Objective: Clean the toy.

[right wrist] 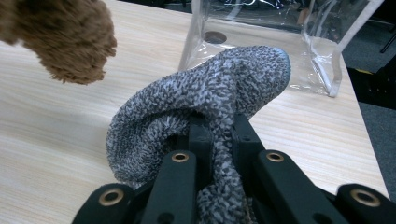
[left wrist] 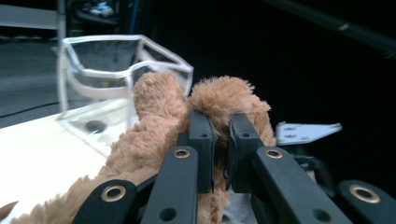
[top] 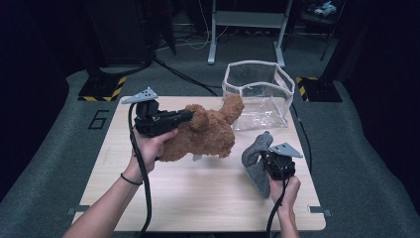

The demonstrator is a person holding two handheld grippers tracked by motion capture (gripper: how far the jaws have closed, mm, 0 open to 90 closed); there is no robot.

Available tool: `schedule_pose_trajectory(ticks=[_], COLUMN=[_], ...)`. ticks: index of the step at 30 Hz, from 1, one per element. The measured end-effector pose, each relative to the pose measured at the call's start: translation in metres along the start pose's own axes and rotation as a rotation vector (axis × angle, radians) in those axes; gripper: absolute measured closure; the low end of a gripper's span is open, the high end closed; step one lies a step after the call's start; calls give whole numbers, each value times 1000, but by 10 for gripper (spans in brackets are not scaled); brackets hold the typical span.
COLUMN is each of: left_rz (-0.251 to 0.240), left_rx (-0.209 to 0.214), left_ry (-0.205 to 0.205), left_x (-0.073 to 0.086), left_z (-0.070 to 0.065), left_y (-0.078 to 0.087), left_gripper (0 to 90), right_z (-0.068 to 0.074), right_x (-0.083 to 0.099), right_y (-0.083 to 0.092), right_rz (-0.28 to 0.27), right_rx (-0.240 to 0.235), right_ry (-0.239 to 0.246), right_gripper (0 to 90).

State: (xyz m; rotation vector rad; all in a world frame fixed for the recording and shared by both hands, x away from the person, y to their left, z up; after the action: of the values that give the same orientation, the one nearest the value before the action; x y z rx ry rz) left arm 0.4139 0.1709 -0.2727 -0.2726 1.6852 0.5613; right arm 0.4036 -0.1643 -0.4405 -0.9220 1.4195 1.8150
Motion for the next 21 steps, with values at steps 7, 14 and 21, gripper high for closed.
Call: schedule_pose_trajectory(ticks=[7,14,21], left_rz=[-12,156,243], left_rx=[92,-59,-250], left_ry=[119,169,118], left_x=[29,85,94], left_z=[-7,40,82], left_y=[9,-14,-20], left_gripper=[829,828,824], right_z=[-5,-2,7], right_x=[-1,3,4], right_y=[2,-7,-12], right_rz=[-2,22,32], right_rx=[5,-2,-9], right_ry=[-5,-3,15], right_gripper=[823,823,823])
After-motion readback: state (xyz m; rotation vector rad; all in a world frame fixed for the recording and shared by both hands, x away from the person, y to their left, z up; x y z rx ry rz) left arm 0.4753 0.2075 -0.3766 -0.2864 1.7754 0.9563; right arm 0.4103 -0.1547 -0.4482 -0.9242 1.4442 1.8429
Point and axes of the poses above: each handheld gripper's, and its own axes: y roughly backward along the jaws, x roughly out of its underside, z roughly to its left, the point moved 3 cm from there along -y, roughly forward along the jaws, and after that the axes turned 15 degrees about -y, right-handed, at the moved point
